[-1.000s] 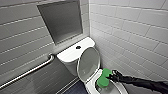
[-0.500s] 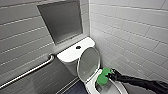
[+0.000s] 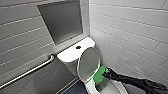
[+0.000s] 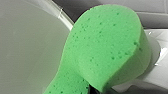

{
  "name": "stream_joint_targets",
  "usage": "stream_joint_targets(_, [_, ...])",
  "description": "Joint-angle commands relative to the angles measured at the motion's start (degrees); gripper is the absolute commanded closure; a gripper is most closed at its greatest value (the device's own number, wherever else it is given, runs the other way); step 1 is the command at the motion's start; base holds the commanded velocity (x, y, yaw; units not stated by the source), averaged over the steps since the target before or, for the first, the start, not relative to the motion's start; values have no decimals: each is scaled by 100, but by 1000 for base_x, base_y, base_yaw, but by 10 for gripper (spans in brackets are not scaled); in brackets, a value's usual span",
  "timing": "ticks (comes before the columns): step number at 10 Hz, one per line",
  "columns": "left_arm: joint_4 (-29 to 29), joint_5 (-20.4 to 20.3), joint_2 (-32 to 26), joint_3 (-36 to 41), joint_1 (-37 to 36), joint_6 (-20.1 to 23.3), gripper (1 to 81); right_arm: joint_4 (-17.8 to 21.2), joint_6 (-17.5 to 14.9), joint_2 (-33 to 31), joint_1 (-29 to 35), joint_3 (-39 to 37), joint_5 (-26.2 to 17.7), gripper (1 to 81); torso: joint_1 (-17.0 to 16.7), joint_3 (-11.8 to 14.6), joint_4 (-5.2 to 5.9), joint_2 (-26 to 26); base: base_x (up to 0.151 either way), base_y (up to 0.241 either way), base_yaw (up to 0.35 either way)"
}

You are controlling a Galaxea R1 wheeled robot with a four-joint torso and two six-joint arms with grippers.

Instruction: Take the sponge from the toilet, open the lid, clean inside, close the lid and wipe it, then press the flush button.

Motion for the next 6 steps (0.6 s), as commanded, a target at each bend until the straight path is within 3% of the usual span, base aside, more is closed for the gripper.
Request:
stream_joint_targets(1, [66, 490, -60, 52, 192, 93, 10, -8, 42, -208, 582, 4, -158, 811, 0, 0, 0, 0, 0, 0, 0])
stream_joint_targets(4, [145, 490, 1, 43, 192, 93, 10, 71, 51, -648, 380, 126, -97, 811, 0, 0, 0, 0, 0, 0, 0])
stream_joint_targets(6, [145, 490, 63, -36, 183, 102, 10, 62, 51, -1008, 283, 653, -88, 811, 0, 0, 0, 0, 0, 0, 0])
